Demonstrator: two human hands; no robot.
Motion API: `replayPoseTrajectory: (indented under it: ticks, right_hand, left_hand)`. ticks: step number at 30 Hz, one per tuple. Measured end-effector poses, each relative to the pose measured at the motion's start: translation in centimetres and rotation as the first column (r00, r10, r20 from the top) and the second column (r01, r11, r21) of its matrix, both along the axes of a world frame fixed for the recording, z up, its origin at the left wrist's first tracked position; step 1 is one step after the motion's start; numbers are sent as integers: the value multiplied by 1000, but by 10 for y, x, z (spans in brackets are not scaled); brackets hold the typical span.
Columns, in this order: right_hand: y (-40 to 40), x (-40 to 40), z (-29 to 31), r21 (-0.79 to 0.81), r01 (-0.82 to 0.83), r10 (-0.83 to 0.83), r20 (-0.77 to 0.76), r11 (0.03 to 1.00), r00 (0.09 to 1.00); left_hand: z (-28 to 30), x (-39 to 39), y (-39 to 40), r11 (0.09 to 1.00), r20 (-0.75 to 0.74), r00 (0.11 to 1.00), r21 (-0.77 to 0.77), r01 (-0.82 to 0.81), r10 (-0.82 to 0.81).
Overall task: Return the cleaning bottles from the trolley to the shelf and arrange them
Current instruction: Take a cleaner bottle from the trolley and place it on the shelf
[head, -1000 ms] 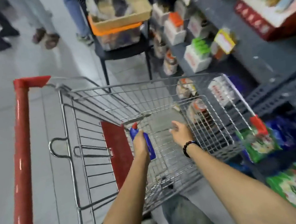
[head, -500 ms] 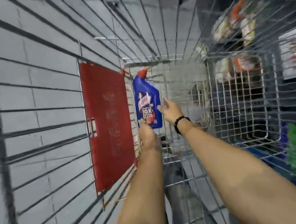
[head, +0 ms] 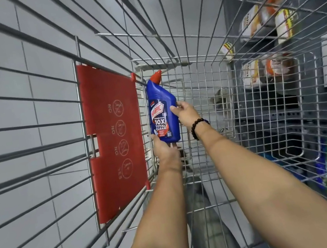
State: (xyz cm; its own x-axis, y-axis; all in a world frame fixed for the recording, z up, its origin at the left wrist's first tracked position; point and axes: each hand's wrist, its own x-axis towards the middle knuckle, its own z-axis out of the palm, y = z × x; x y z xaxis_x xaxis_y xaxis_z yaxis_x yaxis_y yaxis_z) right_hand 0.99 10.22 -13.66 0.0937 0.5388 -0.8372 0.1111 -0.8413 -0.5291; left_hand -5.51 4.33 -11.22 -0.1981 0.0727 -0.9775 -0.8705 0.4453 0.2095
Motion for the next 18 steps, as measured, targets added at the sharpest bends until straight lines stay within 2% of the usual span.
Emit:
replayPoseTrajectory:
  ticks: [4,8,12,15,18]
  right_hand:
    - [-1,0,-2,10,11,-11,-20,1000,1000]
    - [0,4,-1,14,-52,51,11,999,999]
    - [2,9,8,33,-26,25,29,999,999]
    - [-7,20,28,61,53,-52,-18,997,998]
    - [-18,33,63,112,127,-117,-85,986,989]
  left_hand:
    - [-1,-3,1,998,25,999,-30,48,-47]
    - [-2,-2,4,1000,21,1000,-27,-1,1]
    - [3,-2,5,999,-13,1000,44,-19,20]
    - [17,-13,1,984,27,990,111,138,-142]
    - [43,-29,-1,894,35,908,195,404,-418]
